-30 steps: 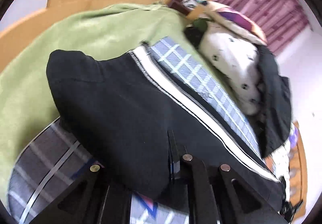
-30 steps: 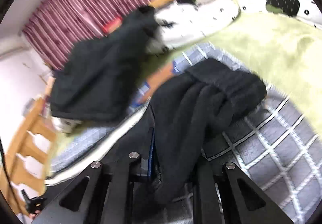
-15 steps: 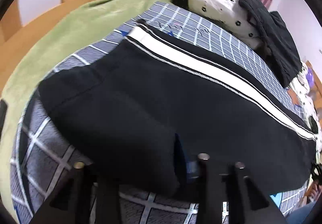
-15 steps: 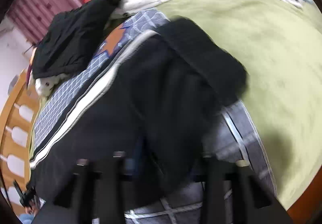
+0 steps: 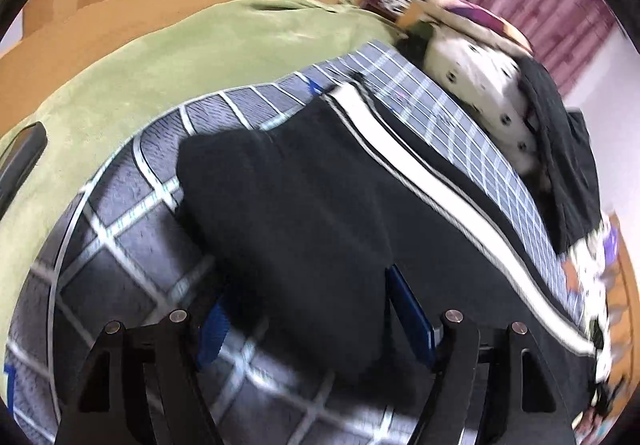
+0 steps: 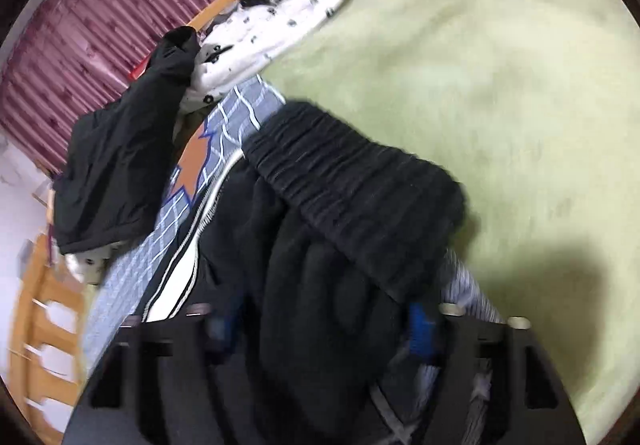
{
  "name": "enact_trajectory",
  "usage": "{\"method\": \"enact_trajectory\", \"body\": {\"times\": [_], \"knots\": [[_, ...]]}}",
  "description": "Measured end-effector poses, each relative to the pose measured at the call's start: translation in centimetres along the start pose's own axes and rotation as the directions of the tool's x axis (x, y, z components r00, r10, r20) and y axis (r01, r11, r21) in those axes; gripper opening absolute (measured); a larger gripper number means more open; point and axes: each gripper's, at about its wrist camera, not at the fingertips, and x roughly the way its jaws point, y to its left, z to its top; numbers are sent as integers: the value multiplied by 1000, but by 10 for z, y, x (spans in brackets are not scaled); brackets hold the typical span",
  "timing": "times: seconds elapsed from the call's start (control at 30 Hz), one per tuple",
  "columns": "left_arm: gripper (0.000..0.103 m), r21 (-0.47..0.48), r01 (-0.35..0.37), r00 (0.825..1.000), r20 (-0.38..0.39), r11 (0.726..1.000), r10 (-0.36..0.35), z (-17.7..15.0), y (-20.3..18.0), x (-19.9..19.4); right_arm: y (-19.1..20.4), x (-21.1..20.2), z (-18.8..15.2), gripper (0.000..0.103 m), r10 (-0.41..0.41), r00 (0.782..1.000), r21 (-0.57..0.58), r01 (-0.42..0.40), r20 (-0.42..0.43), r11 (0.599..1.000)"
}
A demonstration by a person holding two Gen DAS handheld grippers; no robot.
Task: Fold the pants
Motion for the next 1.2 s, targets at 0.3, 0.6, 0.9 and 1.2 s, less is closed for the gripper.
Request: {"method": "enact_trajectory", "body": {"times": [0.3, 0.6, 0.9, 1.2], "knots": [[23, 23, -79, 997, -11, 997, 80, 17, 4, 19, 0, -9, 20, 52, -4, 1000, -122, 8, 27, 992], [62, 348, -160, 986, 14, 924, 165, 1, -17, -29, -2, -69, -12, 57, -104, 994, -214, 110, 37, 971], [62, 400, -14, 1000, 16, 917, 8, 15, -54, -76, 135, -91, -33, 65, -74, 990, -529, 125, 117, 839], [62, 341, -29, 999, -33, 939, 42, 82, -92, 3, 252, -2, -78, 65, 105, 990, -734, -137, -90, 665]]}}
